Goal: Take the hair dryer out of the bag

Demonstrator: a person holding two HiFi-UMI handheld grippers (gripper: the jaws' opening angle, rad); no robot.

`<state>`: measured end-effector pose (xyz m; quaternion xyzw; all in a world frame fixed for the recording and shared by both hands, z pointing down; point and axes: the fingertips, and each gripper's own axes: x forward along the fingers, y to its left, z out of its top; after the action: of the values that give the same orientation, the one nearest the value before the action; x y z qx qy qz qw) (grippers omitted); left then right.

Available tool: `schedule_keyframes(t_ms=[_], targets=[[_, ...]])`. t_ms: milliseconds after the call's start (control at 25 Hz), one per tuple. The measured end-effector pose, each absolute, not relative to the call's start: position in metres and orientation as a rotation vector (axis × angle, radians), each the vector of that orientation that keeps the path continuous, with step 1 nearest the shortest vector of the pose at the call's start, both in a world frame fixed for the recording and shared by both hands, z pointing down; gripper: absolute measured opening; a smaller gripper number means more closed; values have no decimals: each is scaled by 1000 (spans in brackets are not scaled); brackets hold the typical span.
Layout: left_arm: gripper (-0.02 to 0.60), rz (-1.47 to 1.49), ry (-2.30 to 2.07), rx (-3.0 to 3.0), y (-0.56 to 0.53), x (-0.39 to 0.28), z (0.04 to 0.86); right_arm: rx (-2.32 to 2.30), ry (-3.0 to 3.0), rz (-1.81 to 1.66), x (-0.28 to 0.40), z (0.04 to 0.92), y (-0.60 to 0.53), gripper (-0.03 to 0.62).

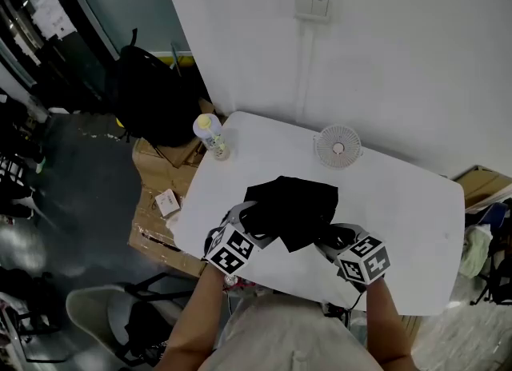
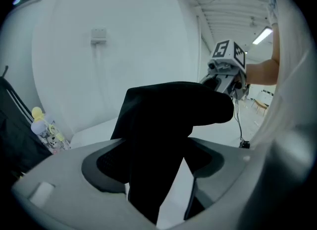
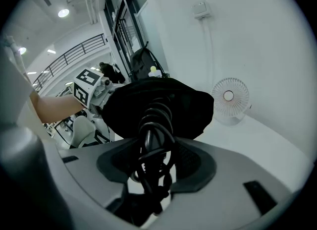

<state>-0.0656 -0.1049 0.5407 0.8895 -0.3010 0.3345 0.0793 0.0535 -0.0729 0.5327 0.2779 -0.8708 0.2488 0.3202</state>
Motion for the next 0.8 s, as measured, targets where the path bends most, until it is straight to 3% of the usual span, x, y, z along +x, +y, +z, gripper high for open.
schedule_keyframes(t_ms=[40, 120, 160, 200, 800], targets=[[349, 1022, -883, 2644, -104, -66, 543, 732, -2287, 665, 54, 534, -73, 202], [215, 1038, -862, 2606, -101, -69, 545, 740, -2284, 693, 58, 536, -74, 202], [92, 1033, -874, 2583, -101, -72, 545, 745, -2280, 706, 61, 537, -74, 202], [33, 1018, -893, 2553, -102, -77, 545, 748, -2275, 714, 63, 539, -74, 202], [20, 784, -1149, 2186, -97, -120, 527, 886, -2280, 750, 81, 531, -83, 202]])
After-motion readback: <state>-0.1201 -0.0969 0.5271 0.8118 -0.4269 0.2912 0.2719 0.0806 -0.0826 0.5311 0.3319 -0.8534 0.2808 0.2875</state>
